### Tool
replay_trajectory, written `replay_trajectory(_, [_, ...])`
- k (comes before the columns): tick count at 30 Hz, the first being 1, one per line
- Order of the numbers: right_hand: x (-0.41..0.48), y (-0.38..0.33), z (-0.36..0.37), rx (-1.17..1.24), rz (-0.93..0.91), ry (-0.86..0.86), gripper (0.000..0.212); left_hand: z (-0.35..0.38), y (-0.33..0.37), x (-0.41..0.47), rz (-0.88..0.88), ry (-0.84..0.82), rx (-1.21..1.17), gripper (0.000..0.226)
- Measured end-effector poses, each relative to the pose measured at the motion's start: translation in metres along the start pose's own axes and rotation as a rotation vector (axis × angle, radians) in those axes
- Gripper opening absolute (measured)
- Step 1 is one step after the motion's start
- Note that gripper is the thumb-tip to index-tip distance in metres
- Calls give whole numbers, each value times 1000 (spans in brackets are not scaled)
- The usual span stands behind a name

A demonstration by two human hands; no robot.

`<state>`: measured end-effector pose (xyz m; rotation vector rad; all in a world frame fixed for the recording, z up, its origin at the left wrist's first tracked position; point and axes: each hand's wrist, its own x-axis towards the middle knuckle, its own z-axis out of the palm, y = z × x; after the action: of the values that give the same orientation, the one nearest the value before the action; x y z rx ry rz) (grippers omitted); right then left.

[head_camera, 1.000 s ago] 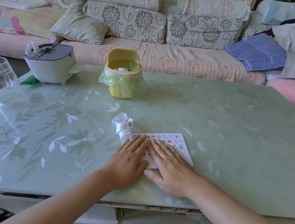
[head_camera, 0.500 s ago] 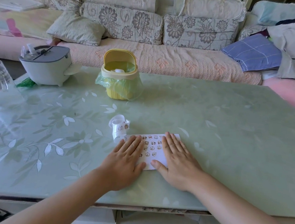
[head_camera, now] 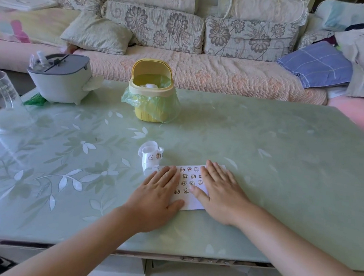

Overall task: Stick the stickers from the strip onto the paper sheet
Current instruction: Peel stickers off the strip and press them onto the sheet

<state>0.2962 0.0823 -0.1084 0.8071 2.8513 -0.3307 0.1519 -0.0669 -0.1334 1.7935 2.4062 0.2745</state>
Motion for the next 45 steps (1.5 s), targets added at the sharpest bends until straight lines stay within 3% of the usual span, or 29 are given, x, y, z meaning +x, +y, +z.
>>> replay_trajectory(4, [13, -17, -16, 56, -84, 220, 56, -17, -2, 1, 77, 276, -110, 63])
replay_trajectory(7, [24, -33, -25, 189, -82, 282, 36, -30, -13, 7, 97, 457, -168, 40])
replay_trajectory(10, [33, -49, -31, 390, -37, 287, 23, -44, -32, 12, 4, 573, -191, 29])
replay_trajectory(14, [48, -66, -36, 632, 15, 208, 17, -52, -59, 14, -94, 582, -156, 32])
replay_trajectory(18, [63, -73, -36, 751, 61, 165, 14, -51, -72, 15, -117, 459, -180, 37])
replay_trajectory(22, [76, -79, -34, 771, 141, 93, 23, -47, -74, 14, -129, 336, -194, 36])
replay_trajectory(31, [85, -95, -39, 1039, 182, 121, 30, -50, -79, 15, -224, 360, -356, 18])
replay_trajectory(34, [85, -98, -41, 1023, 147, 167, 29, -55, -78, 16, -294, 392, -430, 8])
replay_trajectory(41, [81, -106, -39, 915, -96, 314, 17, -61, -77, 17, -389, 468, -717, 32])
replay_trajectory(45, [82, -104, -36, 901, -138, 374, 13, -64, -76, 17, -387, 419, -803, 25])
